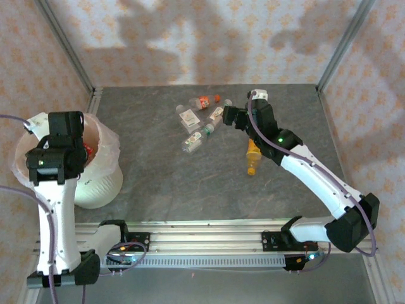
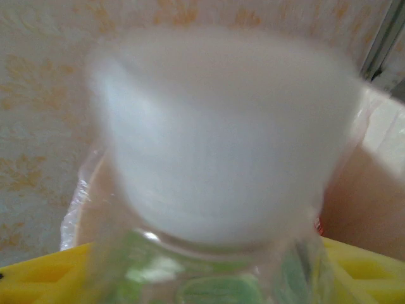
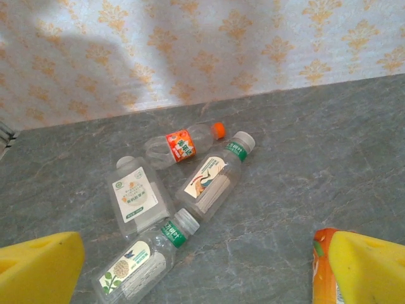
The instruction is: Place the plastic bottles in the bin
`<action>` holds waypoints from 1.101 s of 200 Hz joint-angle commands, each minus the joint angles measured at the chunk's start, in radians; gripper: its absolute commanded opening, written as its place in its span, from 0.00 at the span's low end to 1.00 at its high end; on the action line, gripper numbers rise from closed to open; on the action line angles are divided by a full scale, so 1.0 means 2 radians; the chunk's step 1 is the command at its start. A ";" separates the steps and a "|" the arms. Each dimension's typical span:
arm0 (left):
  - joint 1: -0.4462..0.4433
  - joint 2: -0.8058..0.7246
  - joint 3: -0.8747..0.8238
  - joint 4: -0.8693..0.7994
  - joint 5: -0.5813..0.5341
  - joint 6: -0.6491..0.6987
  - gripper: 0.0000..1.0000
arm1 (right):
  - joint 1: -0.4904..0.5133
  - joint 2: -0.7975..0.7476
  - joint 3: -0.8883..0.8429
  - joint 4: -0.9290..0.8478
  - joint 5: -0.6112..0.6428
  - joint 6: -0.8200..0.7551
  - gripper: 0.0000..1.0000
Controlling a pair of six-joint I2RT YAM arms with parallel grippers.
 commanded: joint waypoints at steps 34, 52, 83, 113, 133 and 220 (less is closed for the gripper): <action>0.019 0.006 0.010 -0.007 0.047 0.001 0.96 | -0.001 0.008 0.011 -0.014 -0.007 0.020 0.99; 0.019 0.004 0.012 0.002 0.066 0.001 0.98 | 0.000 0.009 0.011 -0.014 -0.004 0.020 0.99; 0.019 0.003 0.007 0.017 0.106 0.004 1.00 | -0.001 0.015 0.010 -0.015 0.004 0.026 0.99; 0.019 0.003 0.007 0.030 0.154 0.004 1.00 | 0.000 0.024 0.012 -0.018 0.014 0.039 0.99; 0.019 -0.008 0.001 0.059 0.247 0.002 1.00 | 0.000 0.030 0.013 -0.026 0.029 0.054 0.99; -0.171 -0.009 0.008 0.184 0.379 -0.027 0.99 | -0.007 -0.014 -0.049 -0.034 0.055 0.077 0.99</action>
